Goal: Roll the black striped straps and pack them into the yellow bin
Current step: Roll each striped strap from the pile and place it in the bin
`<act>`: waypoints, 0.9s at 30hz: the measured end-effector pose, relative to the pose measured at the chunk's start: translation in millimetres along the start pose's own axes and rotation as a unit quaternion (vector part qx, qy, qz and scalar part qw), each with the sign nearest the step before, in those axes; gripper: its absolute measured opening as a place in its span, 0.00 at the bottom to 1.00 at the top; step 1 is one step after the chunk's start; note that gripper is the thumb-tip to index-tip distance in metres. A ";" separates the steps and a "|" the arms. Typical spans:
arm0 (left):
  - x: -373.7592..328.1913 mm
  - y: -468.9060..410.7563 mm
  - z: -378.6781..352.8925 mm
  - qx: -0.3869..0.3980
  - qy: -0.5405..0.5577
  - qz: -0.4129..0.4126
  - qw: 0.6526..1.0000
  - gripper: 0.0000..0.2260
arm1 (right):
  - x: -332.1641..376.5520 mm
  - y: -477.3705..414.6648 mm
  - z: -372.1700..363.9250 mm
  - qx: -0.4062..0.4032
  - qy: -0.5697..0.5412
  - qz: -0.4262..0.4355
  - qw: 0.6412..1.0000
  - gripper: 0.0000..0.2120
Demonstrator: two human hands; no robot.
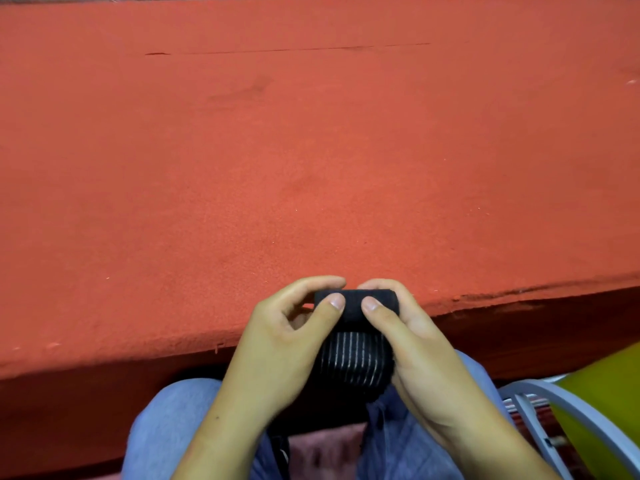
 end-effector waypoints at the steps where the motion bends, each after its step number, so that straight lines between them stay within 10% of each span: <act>1: 1.7 0.6 -0.2 0.003 0.009 0.006 1.000 0.09 | -1.3 0.2 0.3 -0.002 -0.009 -0.005 1.000 0.17; 27: 4.7 2.7 -3.8 0.038 0.005 0.011 0.999 0.13 | -10.2 3.8 -2.6 0.007 -0.072 -0.059 0.996 0.17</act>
Point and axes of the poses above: each hand's wrist, its own y-axis away from the middle knuckle, its own z-axis out of the back of the hand, x = y × z, the point moved 10 cm from there along -y, towards the middle knuckle, and after that the axes turned 8 degrees about y, right-handed, at the moved point
